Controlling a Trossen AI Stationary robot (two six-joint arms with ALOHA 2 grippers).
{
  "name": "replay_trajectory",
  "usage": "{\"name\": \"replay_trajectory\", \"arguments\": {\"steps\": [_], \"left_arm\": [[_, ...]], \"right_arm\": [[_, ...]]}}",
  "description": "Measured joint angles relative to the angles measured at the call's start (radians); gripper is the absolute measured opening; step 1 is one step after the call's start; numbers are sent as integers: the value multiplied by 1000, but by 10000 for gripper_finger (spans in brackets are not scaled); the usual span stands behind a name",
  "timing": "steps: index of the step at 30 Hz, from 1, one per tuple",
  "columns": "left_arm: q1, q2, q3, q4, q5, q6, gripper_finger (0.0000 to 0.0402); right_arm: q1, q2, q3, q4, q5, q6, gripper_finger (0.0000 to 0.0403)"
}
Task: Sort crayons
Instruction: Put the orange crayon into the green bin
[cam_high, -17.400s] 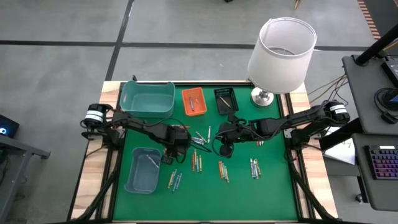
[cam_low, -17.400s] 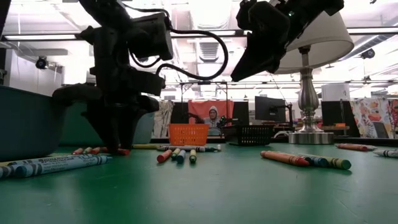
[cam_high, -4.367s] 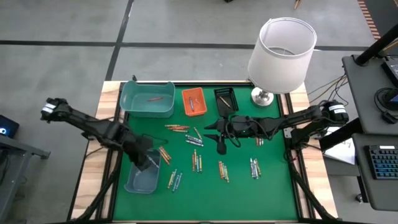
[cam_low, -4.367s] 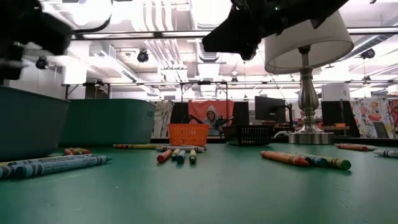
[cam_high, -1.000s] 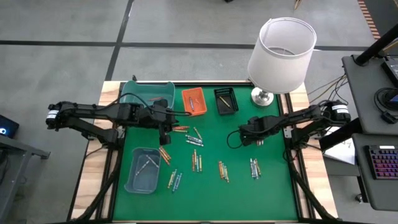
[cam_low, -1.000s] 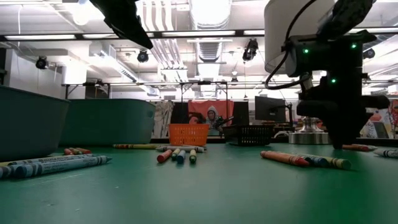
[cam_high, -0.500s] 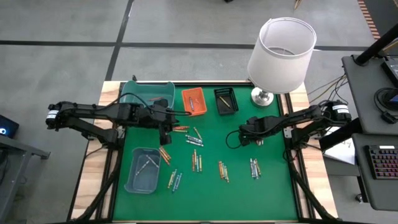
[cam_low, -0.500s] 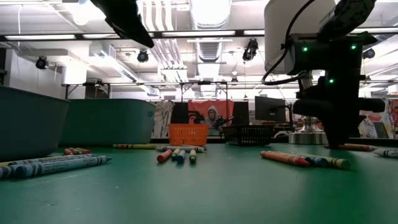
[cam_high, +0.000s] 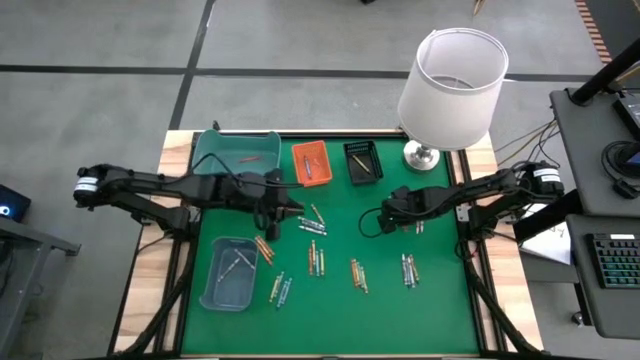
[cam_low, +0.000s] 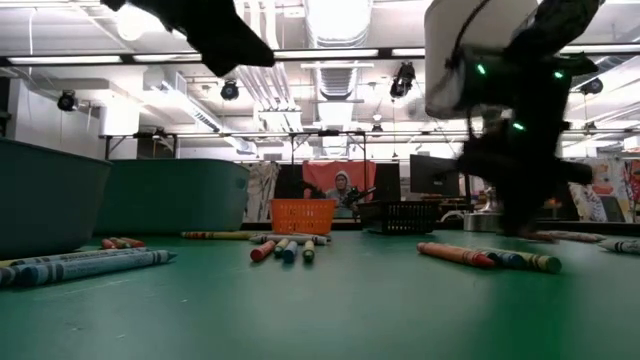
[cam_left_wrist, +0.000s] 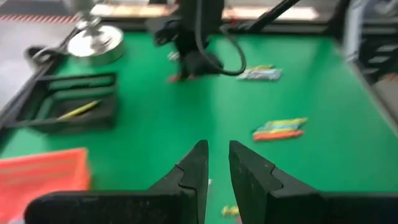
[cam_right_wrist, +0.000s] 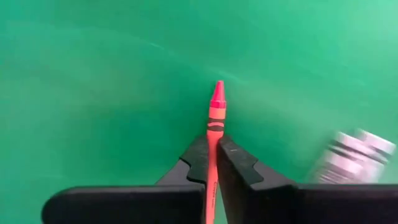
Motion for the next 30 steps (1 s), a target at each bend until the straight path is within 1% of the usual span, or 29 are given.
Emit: {"name": "replay_trajectory", "arguments": {"steps": [3, 7, 11, 13, 16, 18, 21, 23, 26, 28, 30], "left_arm": [[0, 0, -78, 171, 50, -23, 47], [0, 0, -166, 378, 61, -79, 47], [1, 0, -224, 497, 61, -110, 55], [1, 0, -248, 549, 61, -125, 64], [1, 0, -272, 617, 61, -145, 84], [1, 0, -289, 653, 61, -151, 101], [1, 1, -311, 688, 61, -160, 130], [1, 1, -315, 689, 61, -160, 148], [1, 14, -315, 729, 61, -161, 165], [1, 40, -315, 787, 64, -161, 169], [1, 81, -312, 857, 88, -162, 170]], "right_arm": [[12, -27, 8, 97, 4, -70, 8], [31, -58, 9, 375, 4, -224, 8], [42, -61, 7, 632, 1, -356, 8], [50, -51, 7, 778, 5, -458, 8], [60, -31, 7, 989, -5, -566, 8], [63, -10, 5, 1132, -44, -641, 8], [69, 21, 7, 1347, -166, -729, 8], [75, 39, 11, 1466, -226, -785, 8], [80, 65, 20, 1559, -232, -868, 8], [80, 83, 37, 1564, -231, -908, 8], [80, 99, 51, 1566, -231, -932, 9]]}}
